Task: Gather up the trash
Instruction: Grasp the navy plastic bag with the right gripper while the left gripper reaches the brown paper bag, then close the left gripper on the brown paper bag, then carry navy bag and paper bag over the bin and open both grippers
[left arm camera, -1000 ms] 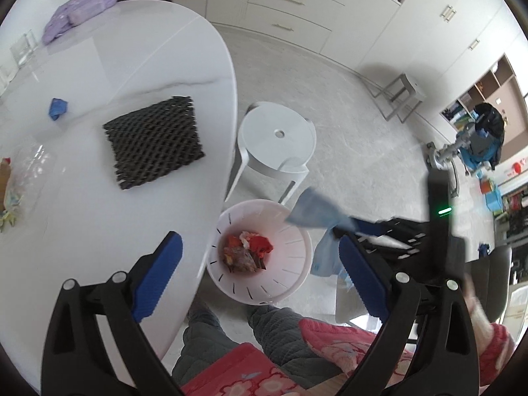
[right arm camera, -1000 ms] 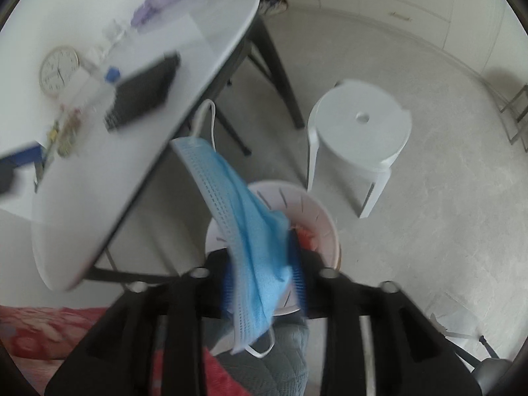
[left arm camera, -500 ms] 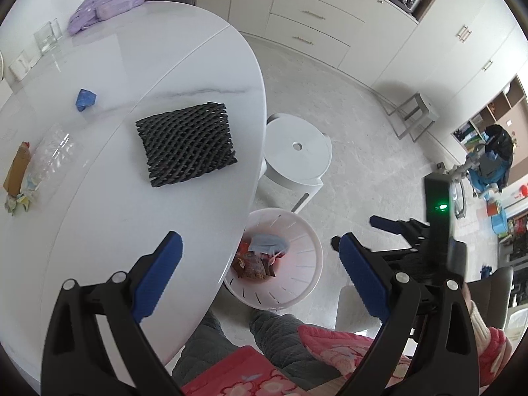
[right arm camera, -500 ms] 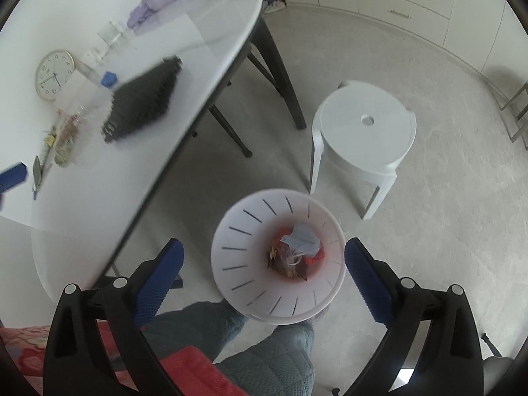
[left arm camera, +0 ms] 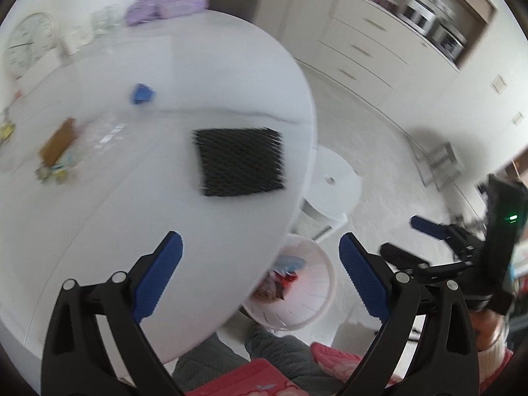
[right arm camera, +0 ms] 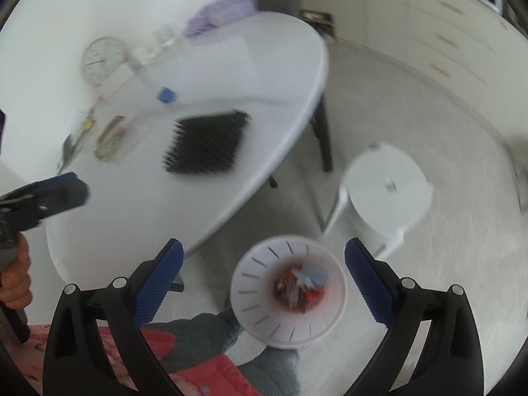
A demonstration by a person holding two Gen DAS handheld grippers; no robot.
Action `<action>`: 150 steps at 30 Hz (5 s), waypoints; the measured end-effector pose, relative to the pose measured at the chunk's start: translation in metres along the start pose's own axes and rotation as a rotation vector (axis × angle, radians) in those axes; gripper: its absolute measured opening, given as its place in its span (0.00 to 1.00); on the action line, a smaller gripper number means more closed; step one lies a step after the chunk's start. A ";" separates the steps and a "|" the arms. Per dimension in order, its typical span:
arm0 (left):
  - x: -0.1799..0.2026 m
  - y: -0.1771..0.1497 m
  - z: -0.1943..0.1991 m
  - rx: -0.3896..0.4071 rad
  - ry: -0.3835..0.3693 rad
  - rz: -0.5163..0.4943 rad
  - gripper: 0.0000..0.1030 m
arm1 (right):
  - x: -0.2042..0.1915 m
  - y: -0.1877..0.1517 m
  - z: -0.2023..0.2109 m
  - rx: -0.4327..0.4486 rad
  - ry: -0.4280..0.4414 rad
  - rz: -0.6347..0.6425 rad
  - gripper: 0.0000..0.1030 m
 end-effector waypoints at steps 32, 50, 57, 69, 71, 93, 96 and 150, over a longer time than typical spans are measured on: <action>-0.320 0.029 0.004 0.021 0.171 0.391 0.89 | -0.220 0.291 -0.242 -0.168 -0.036 0.244 0.94; -0.367 0.103 -0.036 0.012 0.145 0.252 0.89 | -0.223 0.293 -0.286 -0.244 -0.044 0.352 0.35; -0.355 0.105 -0.035 0.028 0.095 0.265 0.89 | -0.210 0.296 -0.240 -0.159 0.035 0.279 0.35; -0.353 0.161 -0.110 -0.301 -0.056 -0.451 0.89 | -0.200 0.250 -0.141 -0.057 -0.004 0.180 0.35; -0.352 0.164 -0.119 -0.333 -0.089 -0.502 0.88 | -0.199 0.241 -0.135 -0.053 -0.013 0.127 0.35; -0.334 0.170 -0.113 -0.290 -0.074 -0.573 0.43 | -0.222 0.224 -0.105 0.005 0.030 0.055 0.35; -0.322 0.173 -0.075 -0.196 -0.053 -0.503 0.43 | -0.224 0.224 -0.099 0.019 0.057 0.078 0.35; 0.071 -0.073 -0.001 -0.196 -0.072 -0.218 0.44 | 0.032 -0.102 -0.162 -0.302 0.096 -0.016 0.77</action>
Point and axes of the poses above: each gripper's, at about its wrist camera, not at the fingertips, and z roughly against the way its jaws point, x to its right, y to its top, the point moved 5 cm from there along -z, roughly the way its jaws point, and after that the axes turned 6 degrees about -x, right-handed, at the moved point
